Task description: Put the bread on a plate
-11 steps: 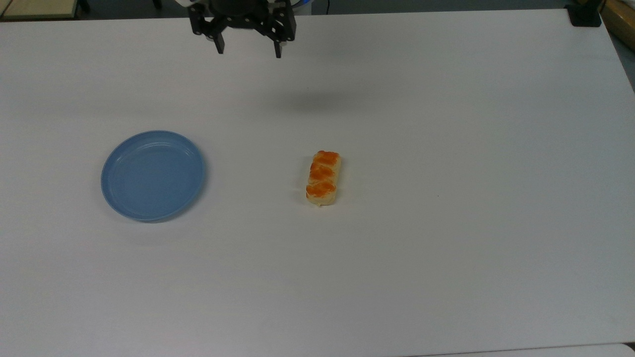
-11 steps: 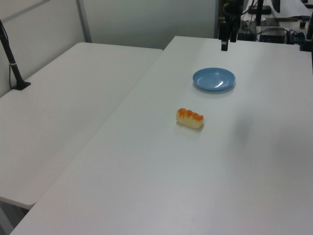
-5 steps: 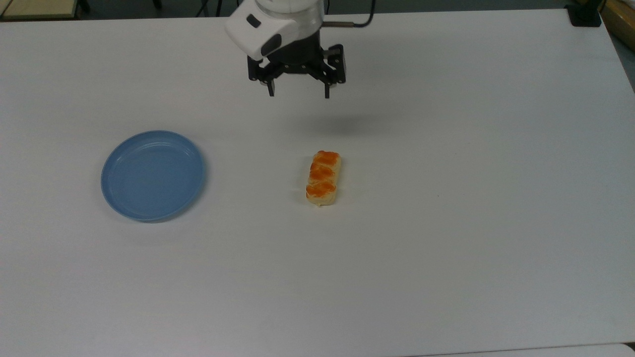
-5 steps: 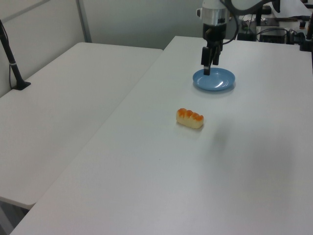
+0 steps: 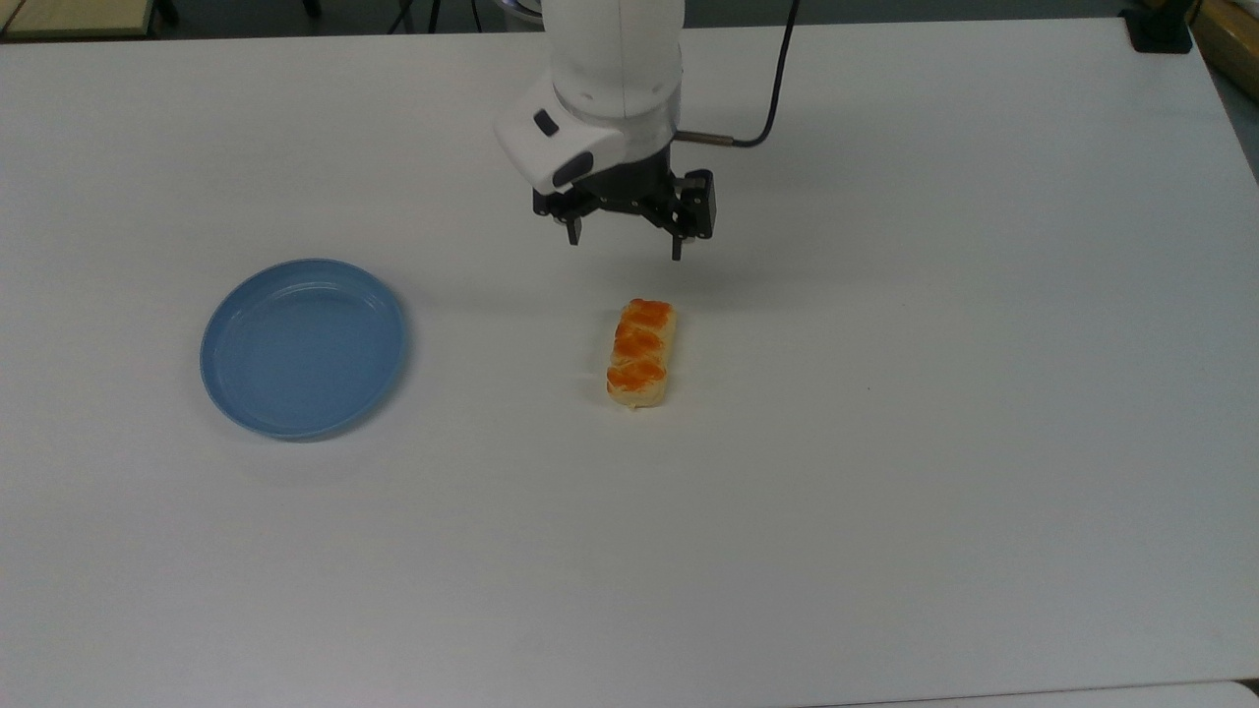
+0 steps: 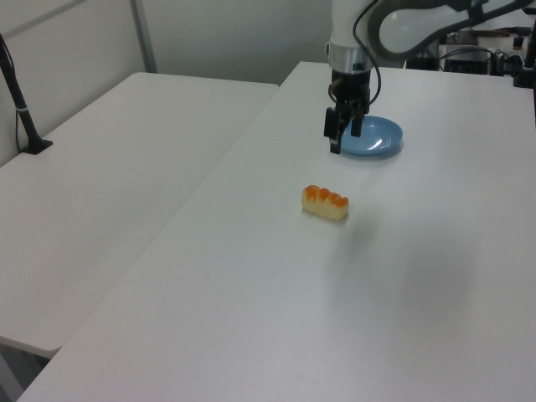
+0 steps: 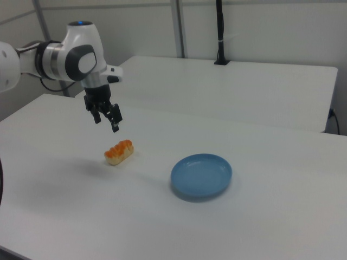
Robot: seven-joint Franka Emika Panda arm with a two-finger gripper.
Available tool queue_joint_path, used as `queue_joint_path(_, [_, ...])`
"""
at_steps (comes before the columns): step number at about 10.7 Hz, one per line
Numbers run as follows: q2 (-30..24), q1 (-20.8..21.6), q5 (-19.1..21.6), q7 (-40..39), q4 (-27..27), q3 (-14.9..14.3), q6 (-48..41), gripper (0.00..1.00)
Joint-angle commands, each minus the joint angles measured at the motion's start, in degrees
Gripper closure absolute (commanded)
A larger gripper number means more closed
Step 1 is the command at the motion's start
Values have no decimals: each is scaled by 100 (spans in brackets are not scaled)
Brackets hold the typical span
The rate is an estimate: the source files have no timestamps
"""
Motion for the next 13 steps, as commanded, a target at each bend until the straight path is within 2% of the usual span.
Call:
queue_joint_path(1, [381, 144, 6, 162, -28, -46, 223, 0])
queue_joint_path(5, [1163, 380, -573, 793, 7, -46, 907, 0])
queue_joint_path(8, [1393, 390, -662, 1085, 16, -46, 1233, 0])
queue_joint_path(9, [1445, 390, -688, 1155, 16, -46, 1303, 5])
queue_joint_path(11, [1463, 390, -785, 1173, 16, -46, 1435, 36])
queue_joint_path(12, [1455, 390, -794, 1173, 16, -46, 1436, 49])
queue_joint_path(13, [1446, 390, -794, 1156, 16, -46, 1436, 56])
